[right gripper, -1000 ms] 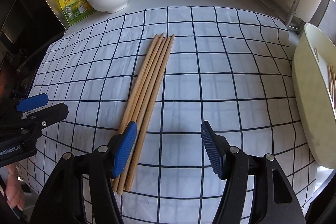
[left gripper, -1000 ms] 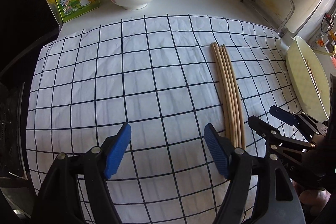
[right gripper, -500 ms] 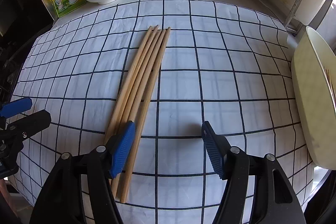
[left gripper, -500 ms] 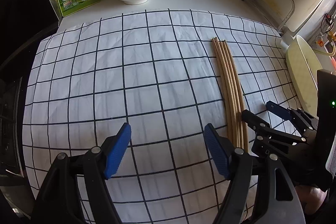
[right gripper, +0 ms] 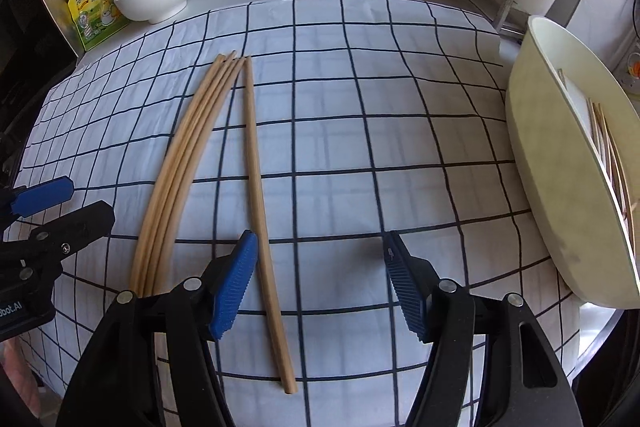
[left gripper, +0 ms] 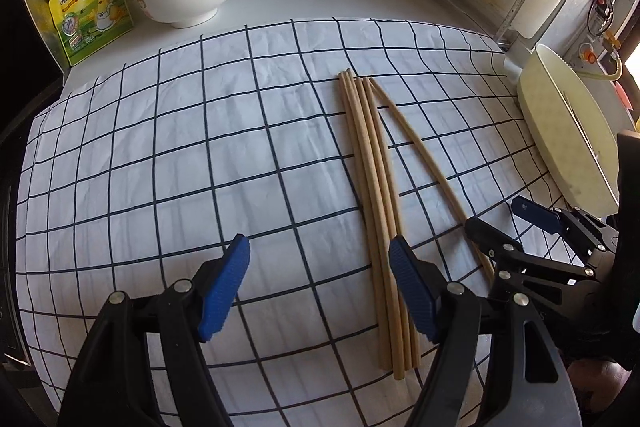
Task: Organize utensils
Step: 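Close the right tool on another wooden chopstick from the bundle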
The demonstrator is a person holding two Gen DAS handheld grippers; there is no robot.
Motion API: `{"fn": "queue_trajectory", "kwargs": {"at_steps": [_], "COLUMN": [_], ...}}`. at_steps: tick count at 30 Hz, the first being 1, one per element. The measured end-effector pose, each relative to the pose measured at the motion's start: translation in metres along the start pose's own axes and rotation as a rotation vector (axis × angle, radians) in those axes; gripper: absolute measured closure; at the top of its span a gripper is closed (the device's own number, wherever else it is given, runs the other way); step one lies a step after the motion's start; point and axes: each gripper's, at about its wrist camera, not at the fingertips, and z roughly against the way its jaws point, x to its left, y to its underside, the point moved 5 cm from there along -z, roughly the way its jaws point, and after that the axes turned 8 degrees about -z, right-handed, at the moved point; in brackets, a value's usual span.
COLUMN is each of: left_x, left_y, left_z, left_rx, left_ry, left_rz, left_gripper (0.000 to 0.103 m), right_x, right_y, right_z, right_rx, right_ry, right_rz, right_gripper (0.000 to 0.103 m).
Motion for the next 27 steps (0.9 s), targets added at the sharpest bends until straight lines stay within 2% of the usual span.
{"fn": "queue_trajectory", "kwargs": {"at_steps": [6,11,27], "left_x": [-0.008,-0.010,0.014], "left_y": [-0.006,-0.007,0.002], "left_z": [-0.016,-0.027,-0.023], "left_rx": [0.020,0.034,0.026], "left_ry": [-0.030,-0.070,-0.094], "left_rz": [-0.034,-0.055,-0.003], "left_gripper": [0.032,0.032,0.028], "right_x": [-0.020,-0.022,-0.011], "right_y": [0.001,0.002,0.003], "right_z": [0.002,0.005,0.009], "right_rx": [0.003,0.002,-0.009], "right_ry": [0.002,-0.006,-0.033], "right_rz": [-0.021,-0.020,0.024], "right_gripper": [0.041,0.041,0.041]}}
